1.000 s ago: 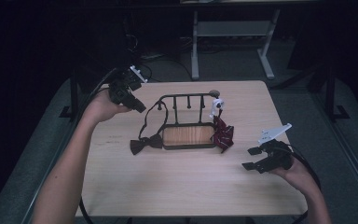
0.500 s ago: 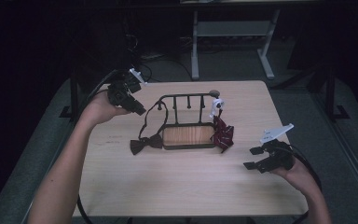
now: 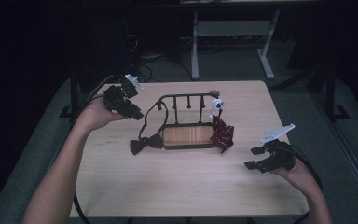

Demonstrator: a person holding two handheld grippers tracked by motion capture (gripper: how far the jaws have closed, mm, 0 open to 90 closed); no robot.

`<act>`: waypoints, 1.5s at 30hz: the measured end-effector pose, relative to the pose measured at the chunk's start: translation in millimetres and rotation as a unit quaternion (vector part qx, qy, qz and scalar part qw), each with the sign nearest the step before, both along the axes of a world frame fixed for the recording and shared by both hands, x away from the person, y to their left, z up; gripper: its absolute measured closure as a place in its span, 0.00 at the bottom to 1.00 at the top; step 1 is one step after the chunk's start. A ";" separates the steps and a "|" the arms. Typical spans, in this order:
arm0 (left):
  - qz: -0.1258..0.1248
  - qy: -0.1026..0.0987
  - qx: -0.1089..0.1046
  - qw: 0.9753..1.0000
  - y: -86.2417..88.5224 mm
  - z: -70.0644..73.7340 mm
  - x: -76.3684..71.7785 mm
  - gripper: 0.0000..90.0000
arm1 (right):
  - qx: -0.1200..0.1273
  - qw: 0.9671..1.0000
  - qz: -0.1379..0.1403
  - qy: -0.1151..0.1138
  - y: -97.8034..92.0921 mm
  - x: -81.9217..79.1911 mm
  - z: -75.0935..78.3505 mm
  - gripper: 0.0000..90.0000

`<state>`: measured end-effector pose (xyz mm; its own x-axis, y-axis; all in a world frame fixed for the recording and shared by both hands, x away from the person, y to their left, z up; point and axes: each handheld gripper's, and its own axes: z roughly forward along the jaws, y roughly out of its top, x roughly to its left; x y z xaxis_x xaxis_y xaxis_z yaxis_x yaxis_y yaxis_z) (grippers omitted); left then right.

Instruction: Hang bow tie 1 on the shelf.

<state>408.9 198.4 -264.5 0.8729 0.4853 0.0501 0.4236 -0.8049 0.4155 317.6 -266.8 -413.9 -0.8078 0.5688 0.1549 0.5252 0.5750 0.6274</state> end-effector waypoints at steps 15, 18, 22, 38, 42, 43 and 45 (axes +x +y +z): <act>-0.001 -0.007 -0.015 1.000 4.4 -8.1 -13.5 0.67 | -0.002 1.000 -0.003 0.003 0.5 -0.7 -0.9 0.34; -0.003 -0.008 -0.018 1.000 5.6 -8.4 -17.8 0.66 | -0.001 1.000 -0.004 0.003 0.1 -0.4 -1.2 0.34; -0.005 -0.007 -0.017 1.000 6.3 -9.7 -20.7 0.65 | -0.002 1.000 -0.003 0.003 0.4 -0.4 -1.6 0.34; 0.001 -0.008 -0.026 1.000 16.2 -24.5 -31.6 0.59 | -0.001 1.000 -0.004 0.004 0.7 -0.6 -1.9 0.34; -0.002 -0.006 -0.024 1.000 18.3 -29.3 -34.4 0.57 | -0.001 1.000 -0.004 0.006 0.7 -0.7 -2.2 0.34; -0.002 -0.006 -0.025 1.000 19.1 -31.1 -36.3 0.57 | -0.002 1.000 -0.002 0.002 0.2 0.0 -2.9 0.34; -0.001 -0.006 -0.027 1.000 19.9 -32.5 -38.2 0.56 | -0.002 1.000 -0.002 0.004 0.1 0.1 -3.3 0.34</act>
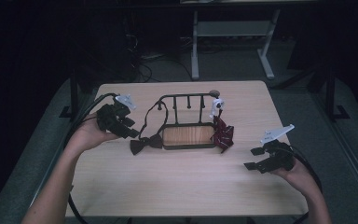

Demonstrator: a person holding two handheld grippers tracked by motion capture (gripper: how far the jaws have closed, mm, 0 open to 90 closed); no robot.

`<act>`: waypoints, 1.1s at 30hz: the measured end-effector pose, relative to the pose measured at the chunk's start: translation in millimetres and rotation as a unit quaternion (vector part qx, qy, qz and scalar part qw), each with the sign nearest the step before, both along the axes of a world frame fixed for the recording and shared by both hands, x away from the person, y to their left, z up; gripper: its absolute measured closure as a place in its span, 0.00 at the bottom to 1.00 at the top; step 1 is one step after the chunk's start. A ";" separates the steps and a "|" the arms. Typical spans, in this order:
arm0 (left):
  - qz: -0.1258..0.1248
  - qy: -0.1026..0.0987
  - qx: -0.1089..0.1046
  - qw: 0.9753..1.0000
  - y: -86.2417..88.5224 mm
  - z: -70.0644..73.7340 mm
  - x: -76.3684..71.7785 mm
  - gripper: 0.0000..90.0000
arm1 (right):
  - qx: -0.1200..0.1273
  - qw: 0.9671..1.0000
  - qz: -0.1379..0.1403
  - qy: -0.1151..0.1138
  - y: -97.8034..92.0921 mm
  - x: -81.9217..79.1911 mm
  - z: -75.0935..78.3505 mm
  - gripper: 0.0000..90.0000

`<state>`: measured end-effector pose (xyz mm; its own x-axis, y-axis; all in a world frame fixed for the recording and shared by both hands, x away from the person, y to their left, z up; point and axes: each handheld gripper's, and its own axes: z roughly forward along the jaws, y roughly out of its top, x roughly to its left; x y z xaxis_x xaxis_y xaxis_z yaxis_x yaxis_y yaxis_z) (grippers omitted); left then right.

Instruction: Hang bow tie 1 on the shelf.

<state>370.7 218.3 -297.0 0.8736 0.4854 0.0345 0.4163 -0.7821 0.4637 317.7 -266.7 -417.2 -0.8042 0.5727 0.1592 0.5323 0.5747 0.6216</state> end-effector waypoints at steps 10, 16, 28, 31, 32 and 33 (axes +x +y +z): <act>-0.001 0.000 -0.015 1.000 4.8 -10.4 -9.6 0.51 | -0.006 1.000 0.000 0.005 2.5 0.4 -2.6 0.34; -0.003 0.004 -0.016 1.000 7.0 -16.5 -14.0 0.51 | -0.007 1.000 0.000 0.008 2.9 0.1 -3.1 0.34; -0.007 0.004 -0.026 1.000 7.5 -29.8 -23.3 0.48 | -0.009 1.000 0.000 0.008 2.9 -0.2 -3.7 0.34; -0.011 0.005 -0.024 1.000 8.5 -32.2 -24.4 0.48 | -0.009 1.000 0.000 0.008 2.6 -0.1 -3.8 0.34; -0.009 0.005 -0.027 1.000 8.5 -33.9 -25.3 0.48 | -0.009 1.000 -0.001 0.009 2.6 -0.3 -3.6 0.34; -0.010 0.005 -0.026 1.000 8.9 -35.2 -25.9 0.47 | -0.009 1.000 -0.001 0.009 2.7 -0.4 -3.6 0.34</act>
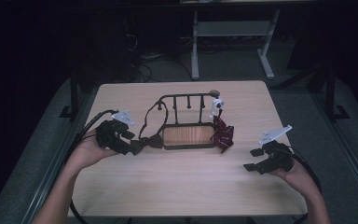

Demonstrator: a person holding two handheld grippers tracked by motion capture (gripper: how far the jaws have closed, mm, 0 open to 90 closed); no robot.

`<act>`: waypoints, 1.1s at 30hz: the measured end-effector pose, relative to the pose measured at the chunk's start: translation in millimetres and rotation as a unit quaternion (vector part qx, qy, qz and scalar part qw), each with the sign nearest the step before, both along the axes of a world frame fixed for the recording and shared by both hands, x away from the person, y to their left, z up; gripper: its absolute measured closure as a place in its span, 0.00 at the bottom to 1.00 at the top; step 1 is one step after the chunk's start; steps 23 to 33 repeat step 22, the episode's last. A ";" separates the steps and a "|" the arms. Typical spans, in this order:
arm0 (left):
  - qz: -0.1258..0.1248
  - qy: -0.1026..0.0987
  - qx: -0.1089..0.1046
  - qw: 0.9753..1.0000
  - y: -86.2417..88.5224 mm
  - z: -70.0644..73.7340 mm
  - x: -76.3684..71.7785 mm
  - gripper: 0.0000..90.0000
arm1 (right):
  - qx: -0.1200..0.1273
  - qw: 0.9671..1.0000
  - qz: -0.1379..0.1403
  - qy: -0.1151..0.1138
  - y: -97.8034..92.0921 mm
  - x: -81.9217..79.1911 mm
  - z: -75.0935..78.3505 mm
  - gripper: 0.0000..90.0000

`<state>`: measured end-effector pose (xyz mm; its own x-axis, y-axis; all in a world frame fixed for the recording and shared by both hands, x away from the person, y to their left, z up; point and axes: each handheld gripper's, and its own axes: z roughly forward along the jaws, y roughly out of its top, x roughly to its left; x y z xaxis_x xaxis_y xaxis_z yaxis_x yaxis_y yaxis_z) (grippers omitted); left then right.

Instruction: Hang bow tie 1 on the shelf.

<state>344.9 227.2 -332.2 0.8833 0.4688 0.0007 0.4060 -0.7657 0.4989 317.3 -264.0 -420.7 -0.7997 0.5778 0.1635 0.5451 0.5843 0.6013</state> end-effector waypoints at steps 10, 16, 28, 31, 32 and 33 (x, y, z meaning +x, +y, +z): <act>-0.005 0.007 -0.014 1.000 2.3 -15.7 -6.7 0.46 | -0.001 1.000 0.001 0.004 0.8 -0.3 -1.6 0.34; -0.002 0.011 -0.023 1.000 5.3 -23.2 -9.0 0.46 | -0.002 1.000 0.007 0.002 3.0 -1.0 -1.6 0.34; -0.005 0.014 -0.030 0.999 3.3 -31.2 -13.3 0.46 | 0.006 1.000 0.010 0.001 3.5 -2.0 -1.0 0.34; -0.005 0.014 -0.030 0.999 3.3 -31.2 -13.3 0.46 | 0.006 1.000 0.010 0.001 3.5 -2.0 -1.0 0.34; -0.005 0.014 -0.030 0.999 3.3 -31.2 -13.3 0.46 | 0.006 1.000 0.010 0.001 3.5 -2.0 -1.0 0.34; -0.005 0.014 -0.030 0.999 3.3 -31.2 -13.3 0.46 | 0.006 1.000 0.010 0.001 3.5 -2.0 -1.0 0.34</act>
